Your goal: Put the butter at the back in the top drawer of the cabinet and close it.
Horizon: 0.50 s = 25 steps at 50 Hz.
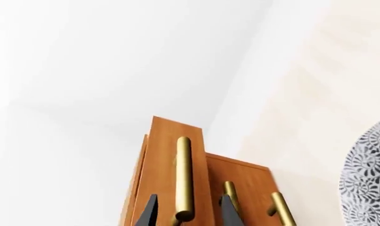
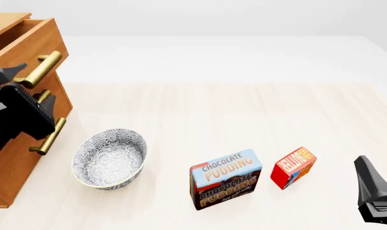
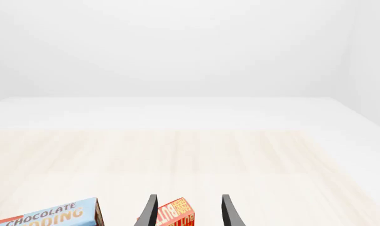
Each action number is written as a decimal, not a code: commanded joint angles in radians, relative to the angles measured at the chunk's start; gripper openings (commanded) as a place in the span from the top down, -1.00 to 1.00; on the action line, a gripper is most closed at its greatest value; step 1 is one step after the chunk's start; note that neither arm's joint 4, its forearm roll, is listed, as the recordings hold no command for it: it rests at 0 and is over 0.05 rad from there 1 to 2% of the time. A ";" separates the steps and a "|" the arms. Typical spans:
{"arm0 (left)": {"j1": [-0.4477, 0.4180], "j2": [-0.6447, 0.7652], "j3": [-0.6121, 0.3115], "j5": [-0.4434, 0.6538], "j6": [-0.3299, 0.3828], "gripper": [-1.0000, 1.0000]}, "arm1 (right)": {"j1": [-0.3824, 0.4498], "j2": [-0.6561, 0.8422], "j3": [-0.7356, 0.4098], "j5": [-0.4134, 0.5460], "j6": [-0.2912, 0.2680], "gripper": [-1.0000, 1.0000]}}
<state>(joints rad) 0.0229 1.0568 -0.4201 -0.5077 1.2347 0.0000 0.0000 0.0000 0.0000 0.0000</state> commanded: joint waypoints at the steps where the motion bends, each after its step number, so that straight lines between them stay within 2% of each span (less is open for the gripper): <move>1: 0.000 -0.114 -0.034 0.120 -0.036 -1.00 | 0.000 0.000 0.000 0.000 0.000 -1.00; 10: 0.002 -0.250 -0.085 0.297 -0.108 -1.00 | 0.000 0.000 0.000 0.000 0.000 -1.00; 13: -0.002 -0.270 -0.099 0.325 -0.122 -1.00 | 0.000 0.000 0.000 0.000 0.000 -1.00; 20: -0.018 -0.329 -0.192 0.472 -0.205 -1.00 | 0.000 0.000 0.000 0.000 0.000 -1.00; 25: -0.031 -0.335 -0.248 0.539 -0.254 -1.00 | 0.000 0.000 0.000 0.000 0.000 -1.00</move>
<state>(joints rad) 0.0100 0.7808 -0.5715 -0.1211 1.0700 0.0000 0.0000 0.0000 0.0000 0.0000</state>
